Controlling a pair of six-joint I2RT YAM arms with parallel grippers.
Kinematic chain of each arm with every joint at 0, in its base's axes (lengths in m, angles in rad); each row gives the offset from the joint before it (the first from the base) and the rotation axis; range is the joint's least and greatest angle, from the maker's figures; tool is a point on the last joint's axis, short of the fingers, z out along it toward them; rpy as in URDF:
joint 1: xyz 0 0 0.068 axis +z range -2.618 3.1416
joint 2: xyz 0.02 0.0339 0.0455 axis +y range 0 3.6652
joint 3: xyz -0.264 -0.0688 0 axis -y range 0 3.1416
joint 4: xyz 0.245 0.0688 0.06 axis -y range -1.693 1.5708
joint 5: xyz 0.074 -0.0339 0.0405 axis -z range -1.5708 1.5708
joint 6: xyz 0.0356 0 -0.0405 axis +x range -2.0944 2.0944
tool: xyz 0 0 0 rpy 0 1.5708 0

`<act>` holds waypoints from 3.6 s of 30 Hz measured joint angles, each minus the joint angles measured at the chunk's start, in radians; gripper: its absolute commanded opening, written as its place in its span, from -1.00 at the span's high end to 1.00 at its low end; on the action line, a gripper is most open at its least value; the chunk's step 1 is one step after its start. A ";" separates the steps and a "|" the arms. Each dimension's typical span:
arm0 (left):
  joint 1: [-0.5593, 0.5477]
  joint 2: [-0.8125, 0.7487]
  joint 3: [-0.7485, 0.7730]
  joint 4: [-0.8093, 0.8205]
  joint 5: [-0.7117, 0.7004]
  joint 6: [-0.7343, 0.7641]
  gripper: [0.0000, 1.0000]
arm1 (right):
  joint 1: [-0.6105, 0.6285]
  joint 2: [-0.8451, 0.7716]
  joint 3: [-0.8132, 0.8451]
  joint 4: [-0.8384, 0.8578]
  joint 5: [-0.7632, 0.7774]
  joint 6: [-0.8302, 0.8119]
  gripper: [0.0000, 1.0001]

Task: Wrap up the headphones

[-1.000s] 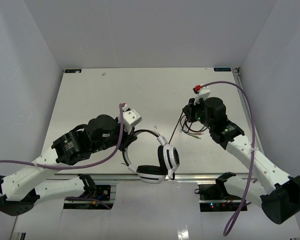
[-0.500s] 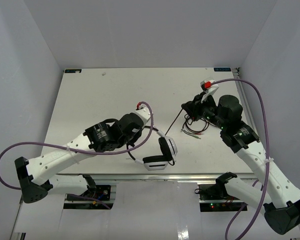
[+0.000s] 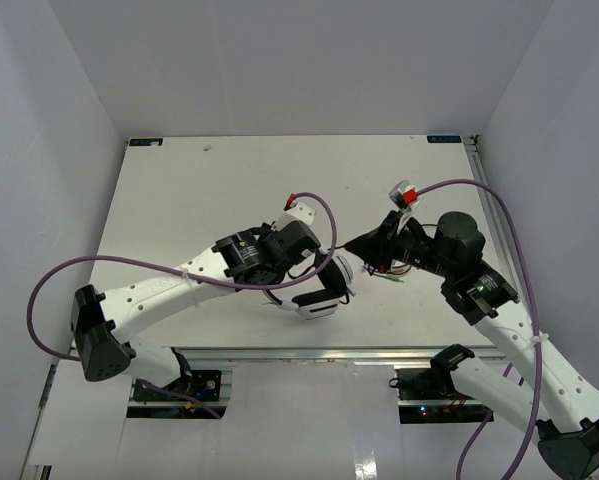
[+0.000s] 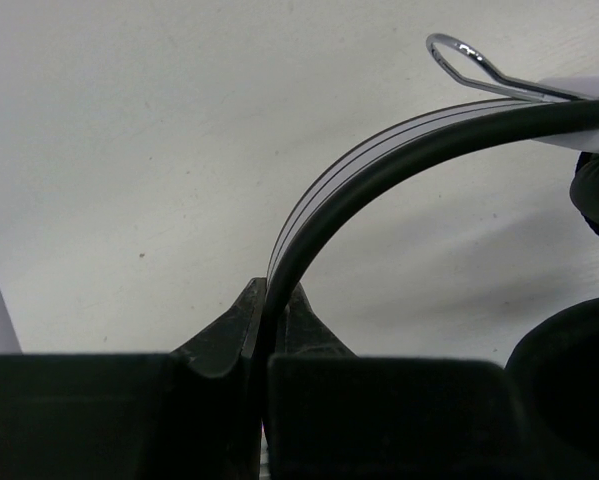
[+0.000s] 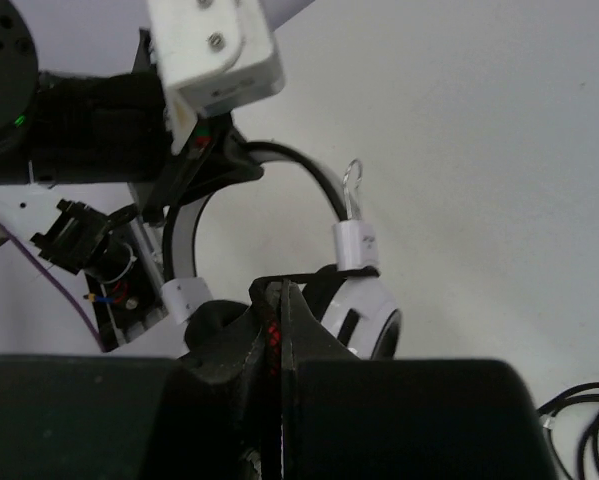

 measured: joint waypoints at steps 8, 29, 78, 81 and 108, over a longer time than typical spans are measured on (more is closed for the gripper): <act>0.008 0.166 0.147 -0.086 -0.082 -0.139 1.00 | 0.179 -0.018 -0.105 0.077 0.011 0.060 0.85; 0.168 -0.036 0.092 0.080 0.039 -0.299 1.00 | 0.384 -0.011 -0.271 0.287 0.250 0.087 0.85; 0.170 -0.075 0.007 0.114 -0.087 -0.396 1.00 | 0.759 0.255 -0.259 0.474 0.919 0.002 0.76; 0.171 -0.081 0.007 0.116 -0.088 -0.405 1.00 | 0.762 0.255 -0.282 0.494 0.914 -0.003 0.72; 0.177 -0.274 0.012 0.079 -0.058 -0.454 1.00 | 0.719 0.511 -0.488 1.027 0.927 -0.290 0.46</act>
